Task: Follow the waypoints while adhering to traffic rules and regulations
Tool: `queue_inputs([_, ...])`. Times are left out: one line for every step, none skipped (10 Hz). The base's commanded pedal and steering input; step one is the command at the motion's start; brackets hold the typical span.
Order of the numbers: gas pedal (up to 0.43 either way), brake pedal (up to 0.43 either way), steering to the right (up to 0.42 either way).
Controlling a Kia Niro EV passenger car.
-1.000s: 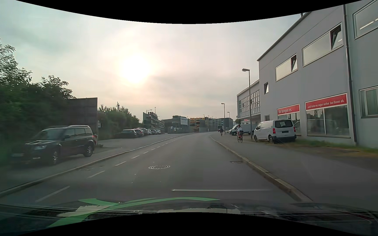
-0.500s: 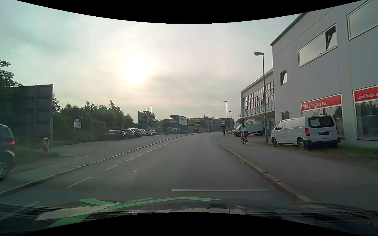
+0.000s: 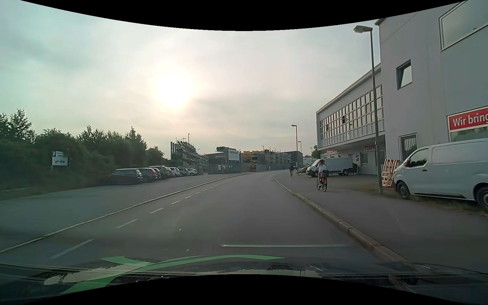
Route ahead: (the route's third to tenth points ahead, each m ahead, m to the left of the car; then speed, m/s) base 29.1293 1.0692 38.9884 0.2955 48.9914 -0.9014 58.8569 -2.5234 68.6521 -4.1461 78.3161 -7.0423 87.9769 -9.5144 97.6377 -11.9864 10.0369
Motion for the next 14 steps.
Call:
queue_inputs([0.157,0.0,-0.002])
queue_inputs([0.157,0.0,-0.001])
queue_inputs([0.157,0.0,-0.002])
queue_inputs([0.157,0.0,-0.001])
queue_inputs([0.157,0.0,-0.001])
queue_inputs([0.157,0.0,0.0])
queue_inputs([0.157,0.0,0.0])
queue_inputs([0.157,0.0,0.0])
queue_inputs([0.157,0.0,0.0])
queue_inputs([0.157,0.0,0.0])
queue_inputs([0.15,0.0,0.0])
queue_inputs([0.15,0.0,0.001])
queue_inputs([0.15,0.0,0.003])
queue_inputs([0.15,0.0,0.003])
